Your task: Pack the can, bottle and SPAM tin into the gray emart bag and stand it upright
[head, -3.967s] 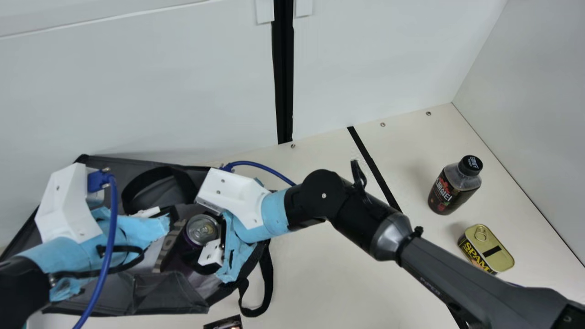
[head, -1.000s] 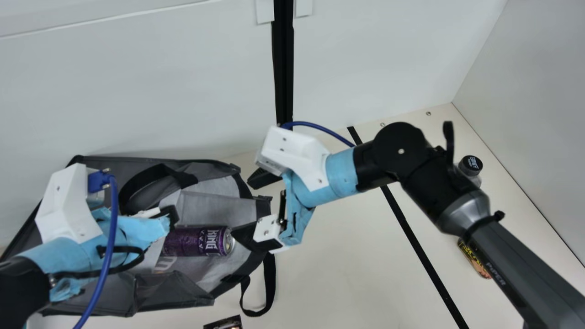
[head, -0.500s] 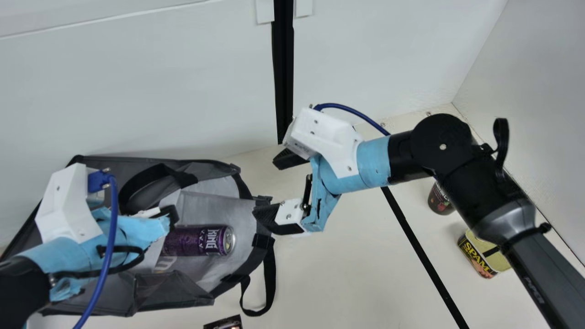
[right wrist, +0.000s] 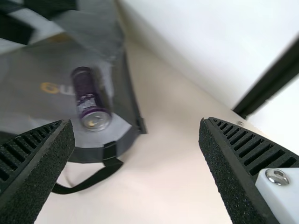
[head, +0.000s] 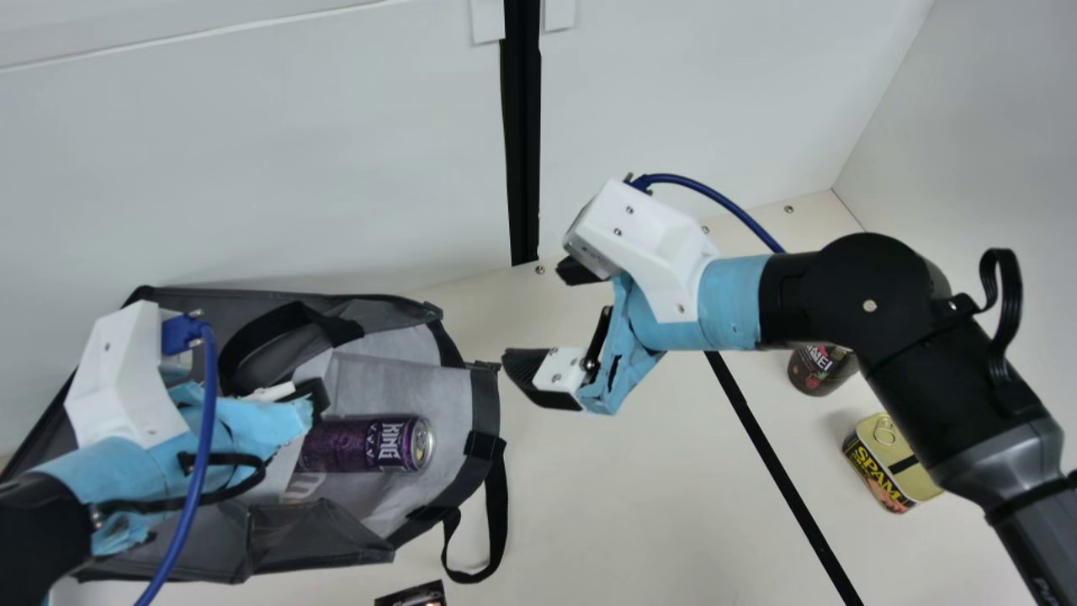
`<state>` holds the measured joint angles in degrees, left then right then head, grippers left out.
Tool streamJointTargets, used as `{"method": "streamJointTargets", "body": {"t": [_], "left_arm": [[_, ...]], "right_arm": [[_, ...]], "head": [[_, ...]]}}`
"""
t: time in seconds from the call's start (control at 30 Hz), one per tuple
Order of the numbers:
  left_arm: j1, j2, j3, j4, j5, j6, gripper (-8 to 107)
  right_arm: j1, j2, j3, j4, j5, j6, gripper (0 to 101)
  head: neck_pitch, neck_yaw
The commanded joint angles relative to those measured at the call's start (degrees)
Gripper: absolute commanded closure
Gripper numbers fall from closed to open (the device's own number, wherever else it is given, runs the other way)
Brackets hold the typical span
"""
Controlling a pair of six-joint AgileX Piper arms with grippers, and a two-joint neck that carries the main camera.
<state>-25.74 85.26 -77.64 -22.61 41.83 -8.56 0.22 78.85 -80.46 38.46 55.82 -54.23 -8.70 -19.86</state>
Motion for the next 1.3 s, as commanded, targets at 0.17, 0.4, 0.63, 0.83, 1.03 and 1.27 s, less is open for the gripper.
{"method": "streamJointTargets", "body": {"t": [0.17,0.4,0.63,0.83,1.03,1.27], "left_arm": [[0.0,0.0,0.0,0.0,0.0,0.0,107],[0.0,0.0,0.0,0.0,0.0,0.0,107],[0.0,0.0,0.0,0.0,0.0,0.0,107],[0.0,0.0,0.0,0.0,0.0,0.0,107],[0.0,0.0,0.0,0.0,0.0,0.0,107],[0.0,0.0,0.0,0.0,0.0,0.0,107]], "right_arm": [[-1.51,-1.94,0.49,-5.33,-2.03,4.16,6],[-4.09,-3.8,0.21,-9.5,-1.59,6.07,6],[-8.0,-5.04,-1.01,-12.41,0.02,5.91,6],[-11.91,-5.86,-2.1,-13.79,1.59,5.4,6],[-15.86,-6.57,-3.11,-14.91,2.85,5.59,6],[-18.65,-8.15,-3.27,-18.4,3.01,9.53,6]], "head": [[-1.3,-0.14],[-1.3,-0.14],[-1.3,-0.14],[-1.3,-0.14],[-1.3,-0.14],[-1.3,-0.14]]}}
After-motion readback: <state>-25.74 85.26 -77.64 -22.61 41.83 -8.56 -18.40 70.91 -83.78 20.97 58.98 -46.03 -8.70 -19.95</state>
